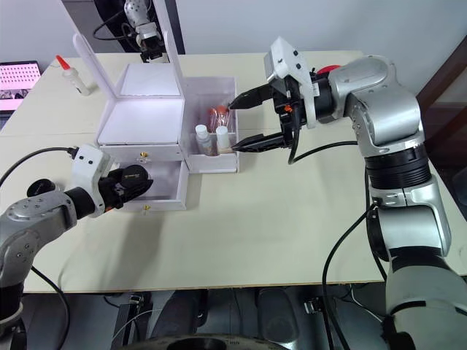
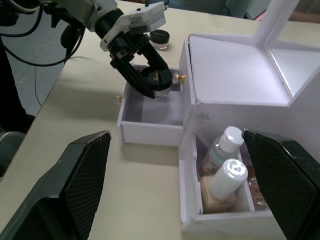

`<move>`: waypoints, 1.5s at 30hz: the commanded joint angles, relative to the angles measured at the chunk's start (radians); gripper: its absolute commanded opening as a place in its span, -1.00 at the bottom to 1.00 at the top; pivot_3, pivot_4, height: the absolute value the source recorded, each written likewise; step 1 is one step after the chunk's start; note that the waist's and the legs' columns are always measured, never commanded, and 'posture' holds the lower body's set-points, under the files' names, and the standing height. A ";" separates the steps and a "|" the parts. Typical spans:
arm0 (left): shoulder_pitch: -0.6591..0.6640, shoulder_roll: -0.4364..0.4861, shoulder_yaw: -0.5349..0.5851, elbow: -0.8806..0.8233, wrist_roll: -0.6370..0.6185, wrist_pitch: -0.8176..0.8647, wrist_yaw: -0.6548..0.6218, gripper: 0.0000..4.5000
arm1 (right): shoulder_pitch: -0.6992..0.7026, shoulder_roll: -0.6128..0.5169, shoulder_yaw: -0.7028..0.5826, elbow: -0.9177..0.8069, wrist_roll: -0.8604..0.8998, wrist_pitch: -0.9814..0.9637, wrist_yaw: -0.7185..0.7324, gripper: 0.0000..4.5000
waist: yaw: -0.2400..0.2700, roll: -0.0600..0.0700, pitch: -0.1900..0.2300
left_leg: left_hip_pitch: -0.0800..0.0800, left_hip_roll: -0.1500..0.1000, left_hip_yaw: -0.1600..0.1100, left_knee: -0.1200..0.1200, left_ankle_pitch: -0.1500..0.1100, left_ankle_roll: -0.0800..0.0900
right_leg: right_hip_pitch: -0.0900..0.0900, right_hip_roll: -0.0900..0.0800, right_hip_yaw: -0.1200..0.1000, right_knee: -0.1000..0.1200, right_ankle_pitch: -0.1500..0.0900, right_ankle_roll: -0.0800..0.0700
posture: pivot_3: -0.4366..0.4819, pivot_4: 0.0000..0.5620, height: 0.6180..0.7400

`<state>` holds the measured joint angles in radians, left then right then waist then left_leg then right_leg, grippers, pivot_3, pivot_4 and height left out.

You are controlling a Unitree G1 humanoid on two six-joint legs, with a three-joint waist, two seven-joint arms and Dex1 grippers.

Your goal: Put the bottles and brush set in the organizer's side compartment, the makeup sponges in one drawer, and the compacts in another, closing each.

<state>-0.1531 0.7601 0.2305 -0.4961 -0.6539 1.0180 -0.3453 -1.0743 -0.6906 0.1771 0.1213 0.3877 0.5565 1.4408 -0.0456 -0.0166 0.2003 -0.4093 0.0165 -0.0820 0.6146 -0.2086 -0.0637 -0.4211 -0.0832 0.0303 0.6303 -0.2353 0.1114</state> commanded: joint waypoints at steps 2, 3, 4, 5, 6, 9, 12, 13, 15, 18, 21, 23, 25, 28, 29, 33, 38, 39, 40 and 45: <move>-0.009 0.026 0.038 -0.034 0.012 0.031 0.005 0.19 | -0.014 -0.008 -0.040 -0.027 0.018 -0.011 -0.006 1.00 | 0.001 0.000 0.000 | 0.000 0.000 0.000 0.000 0.000 0.000 | 0.000 0.000 0.000 0.000 0.000 0.000 | -0.05 -0.47 1.00; -0.014 0.025 0.047 -0.040 0.007 0.042 0.008 0.19 | -0.014 -0.006 -0.039 -0.024 0.017 -0.015 -0.006 1.00 | 0.002 0.000 0.000 | 0.000 0.000 0.000 0.000 0.000 0.000 | 0.000 0.000 0.000 0.000 0.000 0.000 | -0.05 -0.47 1.00; -0.021 0.026 0.053 -0.048 0.000 0.056 0.011 0.19 | -0.015 -0.004 -0.038 -0.021 0.016 -0.019 -0.007 1.00 | 0.002 0.000 0.000 | 0.000 0.000 0.000 0.000 0.000 0.000 | 0.000 0.000 0.000 0.000 0.000 0.000 | -0.05 -0.47 1.00; -0.029 0.025 0.059 -0.055 -0.006 0.070 0.015 0.19 | -0.016 -0.001 -0.036 -0.017 0.015 -0.022 -0.007 1.00 | 0.002 0.000 0.000 | 0.000 0.000 0.000 0.000 0.000 0.000 | 0.000 0.000 0.000 0.000 0.000 0.000 | -0.05 -0.47 1.00; -0.034 0.023 0.063 -0.060 -0.010 0.080 0.017 0.19 | -0.017 0.000 -0.035 -0.015 0.014 -0.024 -0.007 1.00 | 0.002 0.000 0.000 | 0.000 0.000 0.000 0.000 0.000 0.000 | 0.000 0.000 0.000 0.000 0.000 0.000 | -0.05 -0.47 1.00; -0.058 0.009 0.080 -0.076 -0.033 0.136 0.036 0.19 | -0.018 0.006 -0.036 -0.014 0.020 -0.019 -0.007 1.00 | 0.002 0.000 0.000 | 0.000 0.000 0.000 0.000 0.000 0.000 | 0.000 0.000 0.000 0.000 0.000 0.000 | -0.05 -0.47 1.00; -0.071 0.005 0.087 -0.083 -0.039 0.166 0.045 0.19 | -0.019 0.009 -0.035 -0.012 0.016 -0.024 -0.011 1.00 | 0.002 0.000 0.000 | 0.000 0.000 0.000 0.000 0.000 0.000 | 0.000 0.000 0.000 0.000 0.000 0.001 | -0.05 -0.47 1.00; -0.073 0.004 0.088 -0.085 -0.040 0.174 0.047 0.19 | -0.019 0.010 -0.034 -0.011 0.014 -0.028 -0.012 1.00 | 0.002 0.000 0.000 | 0.000 0.000 0.000 0.000 0.000 0.000 | 0.000 0.000 0.000 0.000 0.001 0.001 | -0.05 -0.47 1.00; -0.075 0.000 0.096 -0.088 -0.048 0.195 0.049 0.19 | -0.019 0.010 -0.035 -0.010 0.014 -0.029 -0.014 1.00 | 0.002 0.000 0.000 | 0.000 0.000 0.000 0.000 0.000 0.000 | 0.000 0.000 0.000 0.000 0.001 0.001 | -0.05 -0.47 1.00; -0.073 -0.001 0.112 -0.095 -0.059 0.230 0.051 0.41 | -0.018 0.010 -0.035 -0.011 0.017 -0.028 -0.016 1.00 | 0.001 0.000 0.000 | 0.000 0.000 0.000 0.000 0.000 0.000 | 0.000 0.000 0.000 0.000 0.001 0.001 | -0.05 -0.47 1.00; -0.084 -0.004 0.120 -0.096 -0.062 0.242 0.056 0.96 | -0.017 0.012 -0.034 -0.010 0.016 -0.030 -0.018 1.00 | 0.002 0.000 0.000 | 0.000 0.000 0.000 0.000 0.000 0.000 | 0.000 0.000 0.000 0.000 0.001 0.001 | -0.05 -0.47 1.00; -0.096 -0.009 0.123 -0.096 -0.060 0.249 0.062 0.96 | -0.018 0.013 -0.033 -0.008 0.015 -0.032 -0.019 1.00 | 0.002 0.000 0.000 | 0.000 0.000 0.000 0.000 0.000 0.000 | 0.000 0.000 0.000 0.000 0.001 0.001 | -0.05 -0.47 1.00; -0.109 -0.007 0.124 -0.096 -0.056 0.255 0.064 0.96 | -0.019 0.014 -0.032 -0.005 0.014 -0.034 -0.019 1.00 | 0.002 0.000 0.000 | 0.000 0.000 0.000 0.000 0.000 0.000 | 0.000 0.000 0.000 0.000 0.001 0.001 | -0.05 -0.47 1.00; -0.131 -0.012 0.138 -0.100 -0.065 0.270 0.066 0.96 | -0.019 0.014 -0.031 -0.001 0.011 -0.040 -0.019 1.00 | 0.002 0.000 0.000 | 0.000 0.000 0.000 0.000 0.000 0.000 | 0.000 0.000 0.000 0.000 0.001 0.001 | -0.05 -0.47 1.00; -0.140 -0.019 0.145 -0.104 -0.074 0.273 0.066 0.96 | -0.019 0.014 -0.031 -0.001 0.012 -0.039 -0.018 1.00 | 0.002 0.000 0.000 | 0.000 0.000 0.000 0.000 0.000 0.000 | 0.000 0.000 0.000 0.000 0.001 0.002 | -0.05 -0.47 1.00; -0.183 -0.046 0.152 -0.126 -0.111 0.243 0.045 0.96 | -0.021 0.013 -0.031 0.002 0.013 -0.040 -0.017 1.00 | 0.002 0.000 0.000 | 0.000 0.000 0.000 0.000 0.000 0.000 | 0.000 0.000 0.000 0.000 0.001 0.003 | -0.05 -0.47 1.00; -0.207 -0.039 0.128 -0.188 -0.178 0.164 -0.050 0.96 | -0.026 0.008 -0.034 0.011 0.014 -0.040 -0.011 1.00 | 0.002 0.000 0.000 | 0.000 0.000 0.000 0.001 0.000 -0.001 | 0.000 0.000 0.000 0.000 0.001 0.003 | -0.05 -0.47 1.00; -0.204 -0.036 0.126 -0.200 -0.185 0.149 -0.064 0.96 | -0.026 0.006 -0.035 0.012 0.015 -0.038 -0.009 1.00 | 0.002 0.000 0.000 | 0.000 0.000 0.000 0.000 0.000 -0.001 | 0.000 0.000 0.000 0.000 0.001 0.003 | -0.05 -0.47 1.00; -0.199 -0.034 0.124 -0.209 -0.190 0.139 -0.071 0.96 | -0.027 0.005 -0.035 0.013 0.015 -0.037 -0.008 1.00 | 0.001 0.000 0.000 | 0.000 0.000 0.000 0.000 0.000 -0.001 | 0.000 0.000 0.000 0.000 0.001 0.003 | -0.05 -0.47 1.00; -0.105 -0.022 0.155 -0.263 -0.195 0.046 -0.130 0.96 | -0.018 -0.014 -0.051 0.038 0.018 -0.035 -0.002 1.00 | 0.000 0.000 0.000 | 0.000 0.000 0.000 0.000 0.000 -0.001 | 0.000 0.000 0.000 0.000 0.001 0.002 | -0.05 -0.47 1.00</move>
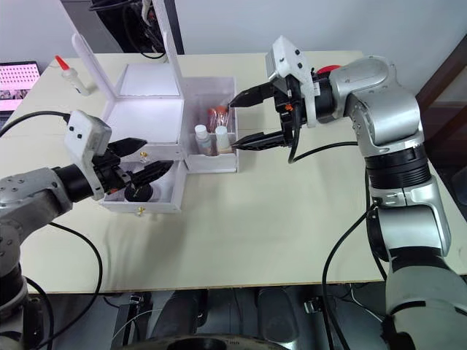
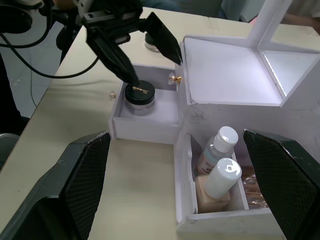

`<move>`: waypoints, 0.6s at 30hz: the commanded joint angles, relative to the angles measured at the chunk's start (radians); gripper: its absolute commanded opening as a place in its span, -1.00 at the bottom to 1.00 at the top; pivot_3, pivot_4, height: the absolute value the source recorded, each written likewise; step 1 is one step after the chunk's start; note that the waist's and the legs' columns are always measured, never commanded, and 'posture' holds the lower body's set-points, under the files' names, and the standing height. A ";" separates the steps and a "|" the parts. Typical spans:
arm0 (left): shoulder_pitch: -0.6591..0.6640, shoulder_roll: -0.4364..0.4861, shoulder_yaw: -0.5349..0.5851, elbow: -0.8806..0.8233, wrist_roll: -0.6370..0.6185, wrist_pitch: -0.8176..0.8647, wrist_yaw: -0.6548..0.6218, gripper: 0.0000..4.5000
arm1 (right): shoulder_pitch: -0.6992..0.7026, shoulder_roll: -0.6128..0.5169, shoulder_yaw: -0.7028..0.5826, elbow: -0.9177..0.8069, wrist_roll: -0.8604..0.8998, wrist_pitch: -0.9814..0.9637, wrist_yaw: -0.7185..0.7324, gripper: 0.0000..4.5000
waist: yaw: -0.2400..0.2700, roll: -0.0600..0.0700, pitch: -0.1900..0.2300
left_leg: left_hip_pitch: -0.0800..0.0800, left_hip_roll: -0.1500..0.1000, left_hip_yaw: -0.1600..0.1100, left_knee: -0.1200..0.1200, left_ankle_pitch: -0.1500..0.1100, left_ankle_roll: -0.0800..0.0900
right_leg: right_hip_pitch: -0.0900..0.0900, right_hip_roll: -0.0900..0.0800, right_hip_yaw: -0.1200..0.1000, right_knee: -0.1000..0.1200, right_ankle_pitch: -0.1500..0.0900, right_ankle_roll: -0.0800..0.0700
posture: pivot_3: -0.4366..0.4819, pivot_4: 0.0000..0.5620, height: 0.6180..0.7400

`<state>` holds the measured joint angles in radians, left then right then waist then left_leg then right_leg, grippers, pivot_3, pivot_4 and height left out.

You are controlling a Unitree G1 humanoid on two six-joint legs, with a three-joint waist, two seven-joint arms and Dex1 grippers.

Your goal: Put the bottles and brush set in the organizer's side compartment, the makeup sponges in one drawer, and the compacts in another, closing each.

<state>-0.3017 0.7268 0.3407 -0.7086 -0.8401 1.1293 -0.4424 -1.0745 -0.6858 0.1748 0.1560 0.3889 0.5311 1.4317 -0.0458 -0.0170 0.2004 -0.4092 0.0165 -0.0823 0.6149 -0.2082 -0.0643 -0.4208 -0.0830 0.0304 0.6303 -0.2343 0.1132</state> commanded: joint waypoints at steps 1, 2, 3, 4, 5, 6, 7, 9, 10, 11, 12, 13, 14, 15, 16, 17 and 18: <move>0.079 0.009 0.069 -0.064 -0.012 -0.092 -0.046 0.96 | -0.013 -0.025 -0.055 0.011 0.018 -0.010 0.009 1.00 | 0.001 0.000 0.000 | 0.000 0.000 0.000 0.000 0.000 0.000 | 0.000 0.000 0.000 0.000 -0.001 -0.001 | -0.05 -0.47 1.00; 0.117 0.005 0.099 -0.075 -0.017 -0.118 -0.060 0.96 | -0.008 -0.029 -0.061 0.018 0.019 -0.013 0.009 1.00 | 0.000 0.000 0.000 | 0.000 0.000 0.000 0.000 0.000 0.000 | 0.000 0.000 0.000 0.000 -0.001 -0.002 | -0.05 -0.47 1.00; 0.178 0.002 0.145 -0.092 -0.017 -0.152 -0.088 0.96 | 0.002 -0.034 -0.071 0.031 0.018 -0.021 0.005 1.00 | 0.002 0.000 0.000 | 0.000 0.000 0.000 0.000 0.000 0.000 | 0.000 0.000 0.000 0.000 -0.001 -0.002 | -0.05 -0.47 1.00; 0.221 0.001 0.174 -0.101 -0.018 -0.177 -0.107 0.96 | 0.009 -0.036 -0.078 0.040 0.016 -0.027 0.001 1.00 | 0.001 0.000 0.000 | 0.000 0.000 0.000 0.000 0.000 0.000 | 0.000 0.000 0.001 0.000 -0.001 -0.002 | -0.05 -0.47 1.00; 0.301 -0.017 0.246 -0.098 -0.008 -0.218 -0.136 0.96 | 0.034 -0.049 -0.086 0.064 0.002 -0.057 0.000 1.00 | 0.000 0.000 0.000 | 0.000 0.000 0.000 0.000 0.000 0.000 | 0.000 0.000 0.001 -0.001 -0.001 -0.002 | -0.05 -0.47 1.00; 0.399 -0.030 0.320 -0.089 0.024 -0.279 -0.189 0.96 | 0.066 -0.061 -0.098 0.097 -0.015 -0.101 -0.006 1.00 | 0.001 0.000 0.000 | 0.000 0.000 0.000 0.000 0.000 0.000 | 0.000 0.000 0.001 -0.001 -0.001 -0.002 | -0.05 -0.47 1.00; 0.478 -0.049 0.394 -0.072 0.040 -0.324 -0.226 0.96 | 0.094 -0.069 -0.114 0.130 -0.021 -0.129 -0.015 1.00 | -0.001 -0.001 -0.001 | 0.000 0.000 0.001 0.000 0.000 0.000 | 0.000 0.000 0.001 -0.001 -0.001 -0.002 | -0.05 -0.47 1.00; 0.579 -0.093 0.513 -0.022 0.038 -0.390 -0.247 0.96 | 0.136 -0.081 -0.146 0.178 -0.021 -0.158 -0.030 1.00 | 0.002 -0.002 -0.001 | 0.000 0.000 0.001 -0.001 0.000 0.000 | 0.000 0.000 0.001 -0.002 -0.002 -0.003 | -0.05 -0.47 1.00; 0.638 -0.108 0.561 0.015 0.060 -0.440 -0.279 0.96 | 0.165 -0.090 -0.158 0.189 -0.024 -0.195 -0.021 1.00 | 0.004 -0.002 -0.001 | 0.000 0.000 0.002 -0.001 0.000 0.000 | 0.000 0.000 0.001 -0.003 -0.002 -0.004 | -0.05 -0.47 1.00; 0.686 -0.123 0.603 0.055 0.076 -0.483 -0.305 0.96 | 0.188 -0.095 -0.175 0.198 -0.019 -0.208 -0.024 1.00 | 0.004 -0.002 -0.001 | 0.000 0.000 0.002 0.000 0.000 0.000 | 0.000 0.000 0.001 -0.002 -0.002 -0.004 | -0.05 -0.47 1.00; 0.727 -0.141 0.643 0.106 0.094 -0.528 -0.323 0.96 | 0.208 -0.101 -0.188 0.211 -0.022 -0.231 -0.032 1.00 | 0.003 -0.001 -0.001 | 0.000 0.000 0.002 0.001 0.000 0.000 | 0.000 0.000 0.001 -0.002 -0.002 -0.005 | -0.05 -0.47 1.00; 0.763 -0.156 0.669 0.152 0.116 -0.578 -0.347 0.96 | 0.227 -0.107 -0.198 0.220 -0.023 -0.253 -0.031 1.00 | 0.001 -0.001 -0.001 | 0.000 0.000 0.002 0.001 0.000 0.000 | 0.000 0.000 0.002 -0.002 -0.001 -0.006 | -0.05 -0.47 1.00; 0.794 -0.173 0.692 0.201 0.120 -0.612 -0.366 0.96 | 0.244 -0.110 -0.215 0.236 -0.017 -0.251 -0.042 1.00 | 0.001 -0.001 -0.001 | 0.000 0.000 0.003 0.002 0.000 0.000 | 0.000 0.000 0.002 -0.002 -0.001 -0.007 | -0.05 -0.47 1.00; 0.816 -0.183 0.702 0.233 0.121 -0.639 -0.381 0.96 | 0.255 -0.112 -0.226 0.246 -0.014 -0.252 -0.048 1.00 | 0.000 -0.001 -0.001 | 0.000 0.000 0.003 0.003 0.000 0.000 | 0.000 0.000 0.002 -0.002 -0.001 -0.007 | -0.05 -0.47 1.00; 0.831 -0.191 0.714 0.266 0.120 -0.663 -0.390 0.96 | 0.265 -0.114 -0.235 0.255 -0.015 -0.259 -0.055 1.00 | -0.001 -0.001 -0.001 | 0.001 0.000 0.003 0.004 0.000 0.000 | 0.000 0.000 0.003 -0.003 -0.001 -0.006 | -0.05 -0.47 1.00; 0.855 -0.200 0.721 0.314 0.143 -0.707 -0.406 0.96 | 0.283 -0.120 -0.241 0.274 -0.026 -0.290 -0.054 1.00 | -0.001 -0.002 -0.001 | 0.000 0.000 0.003 0.004 0.000 0.000 | 0.000 -0.001 0.003 -0.003 -0.003 -0.004 | -0.05 -0.47 1.00; 0.876 -0.210 0.734 0.374 0.162 -0.749 -0.417 0.96 | 0.299 -0.126 -0.257 0.304 -0.027 -0.295 -0.067 1.00 | -0.001 -0.002 -0.001 | 0.000 0.000 0.004 0.005 0.000 0.000 | 0.000 -0.001 0.004 -0.003 -0.003 -0.003 | -0.05 -0.47 1.00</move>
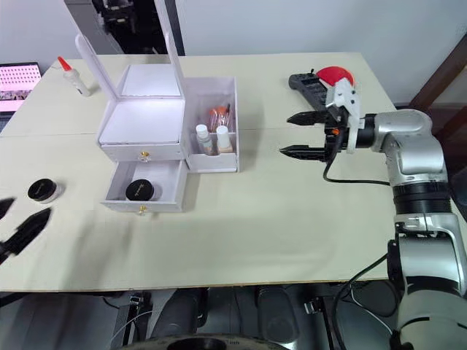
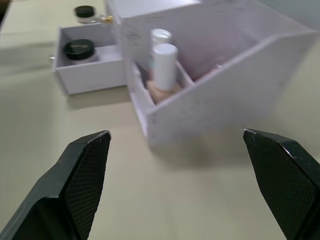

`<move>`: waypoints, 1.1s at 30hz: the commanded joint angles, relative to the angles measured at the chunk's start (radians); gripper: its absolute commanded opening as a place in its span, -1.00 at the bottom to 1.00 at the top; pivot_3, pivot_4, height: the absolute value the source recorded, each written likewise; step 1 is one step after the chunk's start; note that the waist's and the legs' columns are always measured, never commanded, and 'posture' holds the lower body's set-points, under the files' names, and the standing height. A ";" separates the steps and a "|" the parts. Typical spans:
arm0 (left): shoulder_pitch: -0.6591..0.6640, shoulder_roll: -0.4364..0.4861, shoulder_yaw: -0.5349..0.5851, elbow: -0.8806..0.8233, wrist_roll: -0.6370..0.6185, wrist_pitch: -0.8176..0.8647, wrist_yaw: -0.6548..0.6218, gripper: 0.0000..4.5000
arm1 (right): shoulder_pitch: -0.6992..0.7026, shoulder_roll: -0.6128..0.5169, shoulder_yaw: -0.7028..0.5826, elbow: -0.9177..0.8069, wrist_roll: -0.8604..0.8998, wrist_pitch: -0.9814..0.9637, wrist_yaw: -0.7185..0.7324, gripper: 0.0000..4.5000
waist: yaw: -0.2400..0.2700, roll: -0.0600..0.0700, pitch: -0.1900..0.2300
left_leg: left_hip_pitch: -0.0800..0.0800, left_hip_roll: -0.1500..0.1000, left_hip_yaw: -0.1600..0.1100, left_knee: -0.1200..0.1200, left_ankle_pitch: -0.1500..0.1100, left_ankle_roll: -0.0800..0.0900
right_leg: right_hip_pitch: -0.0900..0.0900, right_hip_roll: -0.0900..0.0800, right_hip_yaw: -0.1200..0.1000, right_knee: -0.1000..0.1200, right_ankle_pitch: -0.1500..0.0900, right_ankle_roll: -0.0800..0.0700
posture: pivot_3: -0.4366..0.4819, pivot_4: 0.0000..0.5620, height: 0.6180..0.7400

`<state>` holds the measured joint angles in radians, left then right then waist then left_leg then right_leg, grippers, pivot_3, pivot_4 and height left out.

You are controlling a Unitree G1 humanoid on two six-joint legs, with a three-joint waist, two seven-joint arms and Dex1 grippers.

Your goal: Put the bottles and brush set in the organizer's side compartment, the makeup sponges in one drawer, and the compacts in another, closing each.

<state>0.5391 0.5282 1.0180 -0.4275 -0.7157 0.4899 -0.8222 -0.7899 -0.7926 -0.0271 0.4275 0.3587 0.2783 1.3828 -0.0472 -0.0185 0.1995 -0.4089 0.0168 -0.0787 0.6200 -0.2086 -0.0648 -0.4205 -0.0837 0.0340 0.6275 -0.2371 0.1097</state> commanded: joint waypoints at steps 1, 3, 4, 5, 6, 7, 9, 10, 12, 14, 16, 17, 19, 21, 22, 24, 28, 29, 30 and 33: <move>0.045 -0.020 0.071 0.153 0.048 -0.142 -0.036 0.96 | 0.032 -0.027 -0.062 0.068 -0.015 -0.083 -0.027 1.00 | 0.000 0.000 0.000 | 0.000 0.000 0.000 0.000 0.000 0.000 | 0.000 0.000 0.000 -0.001 0.000 0.000 | -0.05 -0.47 1.00; 0.058 -0.030 0.079 0.223 0.057 -0.193 -0.040 0.96 | 0.060 -0.041 -0.066 0.119 -0.041 -0.150 -0.029 1.00 | 0.000 0.000 0.000 | 0.000 0.000 0.000 0.000 0.000 0.000 | 0.000 0.000 0.000 -0.003 0.000 0.000 | -0.05 -0.47 1.00; 0.064 -0.033 0.076 0.240 0.064 -0.217 -0.038 0.96 | 0.064 -0.041 -0.078 0.152 -0.044 -0.172 -0.045 1.00 | 0.000 0.000 0.000 | 0.000 0.000 0.000 0.000 0.000 0.000 | 0.000 0.000 0.000 -0.005 0.000 0.000 | -0.05 -0.47 1.00; 0.070 -0.033 0.072 0.248 0.066 -0.231 -0.037 0.96 | 0.066 -0.039 -0.089 0.182 -0.044 -0.192 -0.058 1.00 | 0.000 0.000 0.000 | 0.000 0.000 0.000 -0.001 0.000 0.000 | 0.000 0.000 0.000 -0.007 0.001 -0.001 | -0.05 -0.47 1.00; 0.070 -0.034 0.070 0.252 0.059 -0.237 -0.031 0.96 | 0.069 -0.038 -0.102 0.215 -0.041 -0.196 -0.072 1.00 | 0.001 0.000 0.000 | -0.001 0.000 0.002 -0.002 0.000 0.000 | 0.001 -0.001 0.000 -0.009 0.002 -0.004 | -0.05 -0.47 1.00; 0.067 -0.036 0.070 0.255 0.051 -0.241 -0.022 0.96 | 0.083 -0.042 -0.098 0.255 -0.059 -0.238 -0.076 1.00 | 0.001 0.000 0.000 | -0.002 0.000 0.003 -0.002 0.000 0.000 | 0.001 -0.002 0.000 -0.009 0.003 -0.005 | -0.05 -0.47 1.00; 0.064 -0.036 0.066 0.259 0.042 -0.249 -0.009 0.96 | 0.095 -0.043 -0.097 0.310 -0.075 -0.276 -0.080 1.00 | 0.001 -0.001 0.000 | -0.002 0.000 0.005 -0.002 0.000 0.000 | 0.002 -0.003 0.000 -0.009 0.003 -0.005 | -0.05 -0.47 1.00; 0.065 -0.037 0.061 0.258 0.042 -0.253 -0.005 0.96 | 0.096 -0.041 -0.099 0.333 -0.081 -0.296 -0.088 1.00 | 0.001 -0.001 -0.001 | -0.002 0.000 0.005 -0.002 0.000 0.000 | 0.001 -0.003 0.000 -0.009 0.003 -0.005 | -0.05 -0.47 1.00; 0.067 -0.038 0.053 0.257 0.041 -0.260 -0.001 0.96 | 0.092 -0.037 -0.102 0.360 -0.086 -0.318 -0.093 1.00 | 0.000 -0.001 -0.001 | -0.002 0.000 0.005 -0.002 0.000 0.000 | 0.001 -0.003 0.000 -0.009 0.003 -0.005 | -0.05 -0.47 1.00; 0.071 -0.039 0.044 0.253 0.042 -0.265 0.002 0.96 | 0.080 -0.030 -0.107 0.363 -0.074 -0.310 -0.092 1.00 | -0.003 -0.001 -0.001 | -0.001 0.000 0.006 -0.003 0.000 0.000 | 0.001 -0.003 0.001 -0.008 0.004 -0.005 | -0.05 -0.47 1.00; 0.070 -0.038 0.037 0.225 0.028 -0.253 0.016 0.96 | 0.061 -0.019 -0.103 0.332 -0.056 -0.279 -0.074 1.00 | -0.010 -0.001 -0.001 | 0.000 0.000 0.006 -0.004 0.000 0.000 | 0.001 -0.002 0.002 -0.007 0.004 -0.005 | -0.05 -0.47 1.00; 0.068 -0.039 0.034 0.200 0.017 -0.244 0.027 0.96 | 0.050 -0.012 -0.096 0.303 -0.048 -0.253 -0.063 1.00 | -0.012 -0.001 -0.001 | 0.000 0.000 0.006 -0.004 0.000 0.000 | 0.000 -0.002 0.002 -0.007 0.004 -0.005 | -0.05 -0.47 1.00; 0.065 -0.040 0.029 0.164 0.000 -0.227 0.050 0.96 | 0.038 0.000 -0.079 0.236 -0.034 -0.196 -0.040 1.00 | -0.019 -0.001 -0.001 | 0.000 0.000 0.006 -0.004 0.000 0.000 | 0.000 -0.002 0.002 -0.006 0.004 -0.005 | -0.05 -0.47 1.00; 0.057 -0.044 0.007 0.109 -0.022 -0.169 0.117 0.96 | 0.018 0.015 -0.032 0.093 0.001 -0.077 0.013 1.00 | -0.023 -0.001 -0.001 | 0.000 0.000 0.006 -0.004 0.000 0.000 | 0.000 -0.002 0.002 -0.005 0.004 -0.005 | -0.05 -0.47 1.00; 0.049 -0.049 -0.009 0.080 -0.032 -0.124 0.175 0.96 | 0.005 0.018 0.003 -0.003 0.025 -0.001 0.050 1.00 | -0.025 -0.001 -0.001 | 0.001 0.000 0.006 -0.004 0.000 0.000 | 0.000 -0.002 0.003 -0.004 0.004 -0.004 | -0.05 -0.47 1.00; 0.032 -0.062 -0.039 0.038 -0.045 -0.061 0.265 0.96 | -0.023 0.021 0.045 -0.138 0.066 0.112 0.087 1.00 | -0.024 -0.001 0.000 | 0.001 0.000 0.007 -0.004 0.000 0.000 | -0.003 -0.001 0.007 0.001 0.002 -0.003 | -0.05 -0.47 1.00; -0.023 -0.092 -0.096 -0.034 -0.048 0.047 0.456 0.96 | -0.100 0.024 0.088 -0.301 0.126 0.258 0.116 1.00 | -0.015 -0.001 -0.001 | 0.001 0.002 0.008 -0.004 0.000 0.000 | -0.005 0.002 0.008 0.003 0.001 0.000 | -0.05 -0.47 1.00; -0.053 -0.091 -0.117 -0.040 -0.041 0.077 0.511 0.96 | -0.138 0.029 0.101 -0.323 0.142 0.298 0.124 1.00 | -0.012 -0.002 -0.001 | 0.001 0.002 0.008 -0.004 0.000 0.000 | -0.005 0.002 0.008 0.003 0.001 -0.001 | -0.05 -0.47 1.00; -0.074 -0.089 -0.130 -0.044 -0.035 0.099 0.547 0.96 | -0.164 0.033 0.110 -0.338 0.154 0.328 0.127 1.00 | -0.009 -0.003 -0.001 | 0.001 0.002 0.008 -0.004 0.000 0.000 | -0.005 0.002 0.008 0.003 0.002 -0.002 | -0.05 -0.47 1.00; -0.178 -0.057 -0.154 0.005 -0.003 0.154 0.659 0.96 | -0.235 0.054 0.134 -0.361 0.162 0.376 0.116 1.00 | 0.001 -0.004 -0.002 | 0.001 0.001 0.008 -0.003 0.000 0.000 | -0.005 0.002 0.008 0.003 0.002 -0.003 | -0.05 -0.47 1.00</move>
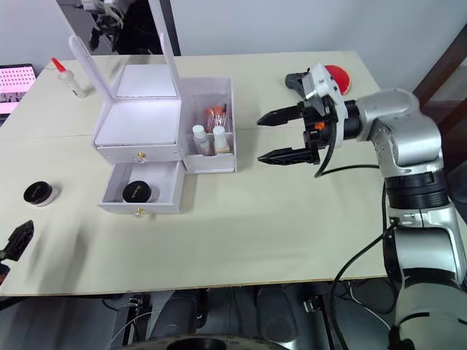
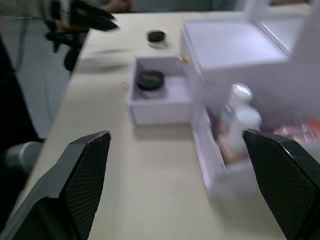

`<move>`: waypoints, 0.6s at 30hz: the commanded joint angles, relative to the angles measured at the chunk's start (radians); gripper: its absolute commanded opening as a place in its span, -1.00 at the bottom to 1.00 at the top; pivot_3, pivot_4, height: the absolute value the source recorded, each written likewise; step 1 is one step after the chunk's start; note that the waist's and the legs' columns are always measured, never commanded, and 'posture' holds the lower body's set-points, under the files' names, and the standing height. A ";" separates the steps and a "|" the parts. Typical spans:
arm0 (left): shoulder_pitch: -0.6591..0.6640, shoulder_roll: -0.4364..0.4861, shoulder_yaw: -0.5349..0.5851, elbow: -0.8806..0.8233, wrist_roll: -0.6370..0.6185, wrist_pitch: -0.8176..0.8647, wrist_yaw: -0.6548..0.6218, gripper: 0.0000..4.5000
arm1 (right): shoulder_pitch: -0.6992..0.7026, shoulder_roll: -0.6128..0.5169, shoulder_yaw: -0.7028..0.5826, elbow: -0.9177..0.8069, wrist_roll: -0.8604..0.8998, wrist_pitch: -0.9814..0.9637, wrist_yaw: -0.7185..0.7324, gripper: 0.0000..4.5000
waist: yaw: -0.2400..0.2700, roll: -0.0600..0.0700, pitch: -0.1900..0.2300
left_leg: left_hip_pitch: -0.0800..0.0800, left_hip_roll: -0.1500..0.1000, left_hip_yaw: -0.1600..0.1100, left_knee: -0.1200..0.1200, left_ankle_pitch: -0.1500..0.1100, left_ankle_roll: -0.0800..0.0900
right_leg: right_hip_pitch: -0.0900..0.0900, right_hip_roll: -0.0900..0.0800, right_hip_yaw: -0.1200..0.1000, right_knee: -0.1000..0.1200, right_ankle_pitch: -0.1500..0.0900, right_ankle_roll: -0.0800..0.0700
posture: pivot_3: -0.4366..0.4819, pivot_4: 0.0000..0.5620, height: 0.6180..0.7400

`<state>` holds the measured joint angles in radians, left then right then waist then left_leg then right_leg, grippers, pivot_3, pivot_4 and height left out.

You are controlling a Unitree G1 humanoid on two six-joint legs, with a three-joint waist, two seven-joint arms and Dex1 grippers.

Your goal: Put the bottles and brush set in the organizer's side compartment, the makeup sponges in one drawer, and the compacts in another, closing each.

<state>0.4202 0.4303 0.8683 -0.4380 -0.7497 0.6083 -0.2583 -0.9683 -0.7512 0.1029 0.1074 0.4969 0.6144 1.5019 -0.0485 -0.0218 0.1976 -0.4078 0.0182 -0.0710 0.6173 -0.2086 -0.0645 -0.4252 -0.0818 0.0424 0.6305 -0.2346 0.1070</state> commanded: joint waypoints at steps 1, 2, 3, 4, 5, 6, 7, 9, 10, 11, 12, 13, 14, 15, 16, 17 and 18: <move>-0.103 0.059 -0.013 0.048 0.045 0.049 0.122 0.96 | -0.074 0.022 0.007 -0.044 0.022 0.046 -0.013 1.00 | 0.005 0.000 0.000 | 0.000 0.000 0.000 0.000 0.000 0.000 | 0.000 0.000 0.000 0.000 0.000 0.000 | -0.05 -0.47 1.00; -0.144 0.075 -0.020 0.086 0.062 0.057 0.146 0.96 | -0.086 0.032 0.008 -0.042 0.014 0.049 -0.030 1.00 | 0.006 -0.001 0.000 | 0.000 0.000 0.000 0.000 0.000 0.000 | 0.000 0.000 0.000 0.000 0.000 0.000 | -0.05 -0.47 1.00; -0.173 0.091 -0.029 0.125 0.079 0.054 0.151 0.96 | -0.094 0.040 0.007 -0.040 0.005 0.048 -0.045 1.00 | 0.007 -0.001 0.000 | 0.000 0.000 0.000 0.000 0.000 0.000 | 0.000 0.001 0.000 0.000 0.000 0.000 | -0.05 -0.47 1.00; -0.191 0.104 -0.039 0.152 0.096 0.051 0.148 0.96 | -0.096 0.045 0.007 -0.038 -0.003 0.044 -0.055 1.00 | 0.007 -0.001 -0.001 | 0.000 0.000 0.000 0.000 0.000 0.000 | 0.000 0.000 0.000 0.000 0.000 -0.001 | -0.05 -0.47 1.00; -0.220 0.117 -0.048 0.188 0.113 0.046 0.153 0.96 | -0.099 0.048 0.006 -0.034 -0.011 0.036 -0.065 1.00 | 0.006 -0.002 -0.001 | 0.000 0.000 0.000 0.000 0.000 0.000 | 0.000 0.001 0.000 0.000 0.001 -0.001 | -0.05 -0.47 1.00; -0.250 0.125 -0.051 0.222 0.125 0.041 0.161 0.96 | -0.098 0.049 0.005 -0.030 -0.017 0.028 -0.072 1.00 | 0.005 -0.001 -0.001 | 0.000 0.000 0.000 0.000 0.000 0.000 | 0.000 0.000 0.000 0.000 0.001 0.000 | -0.05 -0.47 1.00; -0.283 0.130 -0.056 0.263 0.138 0.031 0.168 0.96 | -0.097 0.048 0.006 -0.025 -0.028 0.014 -0.081 1.00 | 0.005 -0.001 -0.001 | -0.001 0.000 0.001 0.000 0.000 0.000 | 0.000 0.000 0.000 -0.001 0.001 0.000 | -0.05 -0.47 1.00; -0.333 0.147 -0.090 0.343 0.172 0.004 0.152 0.96 | -0.096 0.049 -0.002 -0.021 -0.035 0.003 -0.099 1.00 | 0.006 -0.002 -0.001 | -0.001 0.000 0.001 -0.001 0.000 0.000 | 0.000 0.000 0.001 -0.001 0.001 0.000 | -0.05 -0.47 1.00; -0.352 0.153 -0.109 0.372 0.186 -0.013 0.133 0.96 | -0.097 0.049 -0.005 -0.020 -0.036 0.003 -0.107 1.00 | 0.006 -0.002 -0.001 | -0.001 0.000 0.001 -0.001 0.000 0.000 | 0.000 0.000 0.001 -0.001 0.001 0.000 | -0.05 -0.47 1.00; -0.373 0.158 -0.128 0.398 0.198 -0.035 0.112 0.96 | -0.096 0.048 -0.006 -0.020 -0.038 0.002 -0.112 1.00 | 0.006 -0.002 -0.001 | 0.000 0.000 0.001 -0.001 0.000 0.000 | 0.000 0.000 0.001 -0.001 0.001 0.000 | -0.05 -0.47 1.00; -0.387 0.161 -0.139 0.416 0.205 -0.051 0.097 0.96 | -0.096 0.046 -0.006 -0.020 -0.041 0.000 -0.115 1.00 | 0.006 -0.001 -0.001 | 0.000 0.000 0.001 -0.001 0.000 0.000 | -0.001 0.001 0.001 0.000 0.001 0.000 | -0.05 -0.47 1.00; -0.407 0.164 -0.148 0.439 0.216 -0.061 0.096 0.96 | -0.093 0.040 -0.003 -0.018 -0.047 -0.003 -0.115 1.00 | 0.005 -0.002 -0.001 | 0.000 0.000 0.001 -0.001 0.000 0.000 | -0.001 0.001 0.001 0.000 0.001 0.001 | -0.05 -0.47 1.00; -0.429 0.169 -0.159 0.460 0.231 -0.082 0.093 0.96 | -0.087 0.032 0.003 -0.012 -0.065 -0.021 -0.117 1.00 | 0.005 -0.002 -0.001 | 0.000 0.000 0.001 -0.001 0.000 0.000 | -0.001 0.001 0.001 0.000 0.001 0.001 | -0.05 -0.47 1.00; -0.459 0.173 -0.172 0.478 0.234 -0.087 0.087 0.96 | -0.082 0.025 0.005 -0.008 -0.074 -0.027 -0.120 1.00 | 0.005 -0.002 -0.001 | 0.000 0.000 0.001 -0.001 0.000 0.000 | -0.001 0.000 0.001 0.000 0.001 0.001 | -0.05 -0.47 1.00; -0.484 0.180 -0.185 0.497 0.244 -0.097 0.080 0.96 | -0.078 0.020 0.006 -0.007 -0.081 -0.032 -0.123 1.00 | 0.006 -0.002 -0.001 | 0.000 0.000 0.001 -0.001 0.000 0.000 | -0.001 0.001 0.001 0.000 0.002 0.001 | -0.05 -0.47 1.00; -0.503 0.186 -0.197 0.512 0.250 -0.102 0.070 0.96 | -0.072 0.016 0.005 -0.011 -0.084 -0.035 -0.125 1.00 | 0.006 -0.002 -0.001 | 0.000 0.000 0.001 -0.001 0.000 0.000 | -0.001 0.001 0.001 0.000 0.002 0.001 | -0.05 -0.47 1.00; -0.517 0.190 -0.204 0.524 0.256 -0.103 0.066 0.96 | -0.065 0.014 0.004 -0.016 -0.084 -0.033 -0.126 1.00 | 0.006 -0.002 -0.001 | 0.000 0.000 0.001 -0.001 0.000 0.000 | -0.001 0.001 0.001 0.000 0.002 0.001 | -0.05 -0.47 1.00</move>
<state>-0.0854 0.5936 0.6617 0.0912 -0.5079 0.5327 -0.1793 -1.0314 -0.7258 0.1220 0.1123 0.4129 0.5933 1.3805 -0.0423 -0.0237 0.1965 -0.4081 0.0179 -0.0700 0.6162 -0.2084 -0.0645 -0.4261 -0.0813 0.0431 0.6306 -0.2328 0.1084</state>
